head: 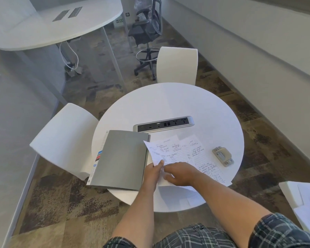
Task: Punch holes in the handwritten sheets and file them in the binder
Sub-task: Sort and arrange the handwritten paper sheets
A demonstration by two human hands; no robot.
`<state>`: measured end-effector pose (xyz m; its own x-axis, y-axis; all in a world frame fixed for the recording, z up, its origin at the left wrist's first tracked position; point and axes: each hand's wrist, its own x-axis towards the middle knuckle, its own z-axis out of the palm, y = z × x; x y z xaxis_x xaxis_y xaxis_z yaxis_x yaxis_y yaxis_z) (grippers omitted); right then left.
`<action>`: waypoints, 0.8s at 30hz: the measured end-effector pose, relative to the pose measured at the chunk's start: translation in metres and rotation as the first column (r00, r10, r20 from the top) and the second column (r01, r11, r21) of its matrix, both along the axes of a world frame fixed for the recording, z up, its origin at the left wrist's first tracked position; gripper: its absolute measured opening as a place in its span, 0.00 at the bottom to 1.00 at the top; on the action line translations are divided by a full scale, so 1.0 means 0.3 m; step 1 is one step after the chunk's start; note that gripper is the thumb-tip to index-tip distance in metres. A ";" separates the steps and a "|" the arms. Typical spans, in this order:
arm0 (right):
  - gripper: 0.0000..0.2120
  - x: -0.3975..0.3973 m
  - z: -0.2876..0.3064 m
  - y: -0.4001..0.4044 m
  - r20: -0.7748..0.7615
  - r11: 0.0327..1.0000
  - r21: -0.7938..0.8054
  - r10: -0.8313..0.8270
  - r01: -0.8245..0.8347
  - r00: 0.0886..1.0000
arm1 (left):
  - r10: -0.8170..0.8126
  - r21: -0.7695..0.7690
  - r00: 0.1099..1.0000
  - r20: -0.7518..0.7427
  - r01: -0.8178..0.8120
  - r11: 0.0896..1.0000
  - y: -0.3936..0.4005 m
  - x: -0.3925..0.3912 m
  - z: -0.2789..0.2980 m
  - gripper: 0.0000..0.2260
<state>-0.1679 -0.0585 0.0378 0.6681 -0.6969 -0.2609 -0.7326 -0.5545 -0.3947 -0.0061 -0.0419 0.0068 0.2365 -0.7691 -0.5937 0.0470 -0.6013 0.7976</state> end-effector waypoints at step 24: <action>0.17 -0.180 -0.078 -0.053 0.173 0.247 0.800 -0.968 0.547 0.183 | 0.016 -0.007 0.931 -0.366 -0.020 1.000 0.019 0.068 0.012 0.28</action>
<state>-0.2219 -0.0744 0.0145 -0.0456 -0.8048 -0.5918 -0.1152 0.5927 -0.7971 0.0142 -0.0361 0.0106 0.0183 -0.7737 -0.6333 0.3474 -0.5891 0.7296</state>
